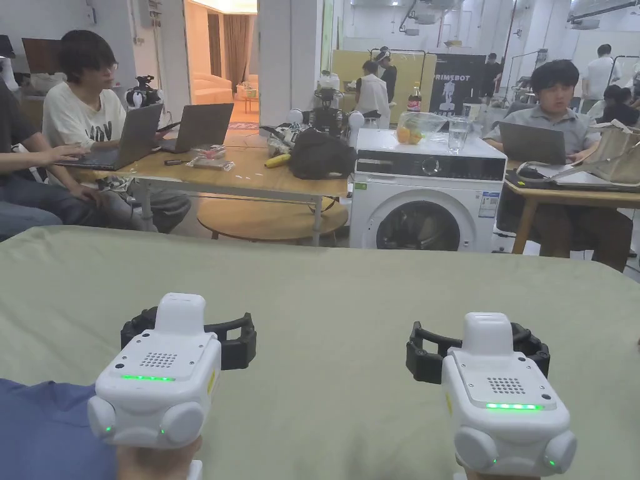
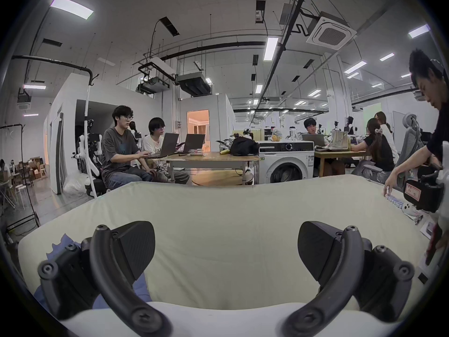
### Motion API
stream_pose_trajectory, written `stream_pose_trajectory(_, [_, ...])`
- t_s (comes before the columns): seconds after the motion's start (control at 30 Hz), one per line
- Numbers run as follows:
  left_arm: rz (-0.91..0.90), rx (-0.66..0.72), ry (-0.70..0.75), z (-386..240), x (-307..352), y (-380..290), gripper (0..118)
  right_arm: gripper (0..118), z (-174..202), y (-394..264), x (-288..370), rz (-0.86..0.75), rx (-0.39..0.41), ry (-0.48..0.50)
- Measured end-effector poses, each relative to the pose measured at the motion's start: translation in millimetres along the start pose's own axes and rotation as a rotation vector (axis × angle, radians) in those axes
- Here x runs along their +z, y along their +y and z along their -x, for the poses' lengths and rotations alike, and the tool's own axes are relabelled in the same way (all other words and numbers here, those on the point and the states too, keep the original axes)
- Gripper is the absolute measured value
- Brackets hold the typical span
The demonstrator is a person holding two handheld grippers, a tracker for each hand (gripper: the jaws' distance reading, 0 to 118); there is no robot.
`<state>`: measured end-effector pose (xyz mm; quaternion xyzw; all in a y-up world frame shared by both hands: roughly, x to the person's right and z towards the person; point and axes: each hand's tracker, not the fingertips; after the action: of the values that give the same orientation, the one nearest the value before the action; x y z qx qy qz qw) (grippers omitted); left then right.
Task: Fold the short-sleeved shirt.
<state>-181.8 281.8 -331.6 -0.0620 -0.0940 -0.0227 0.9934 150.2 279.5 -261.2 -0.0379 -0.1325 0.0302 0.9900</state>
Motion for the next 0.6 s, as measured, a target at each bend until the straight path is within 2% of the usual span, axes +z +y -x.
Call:
stream_pose_trajectory(0.5, [-0.038,0.044,-0.001,1.5,7.2,-0.6,116,118,0.2,1.8,5.6,-0.014,-0.023,-0.008])
stream_pose_trajectory(0.57, [-0.052,0.047,-0.014,0.2,10.6,-0.8,108,118,0.7,1.5,8.8,-0.03,-0.032,-0.003])
stream_pose_trajectory(0.6, [-0.048,0.043,-0.018,-0.3,10.0,-0.3,96,113,1.2,1.7,10.6,-0.036,-0.03,-0.001])
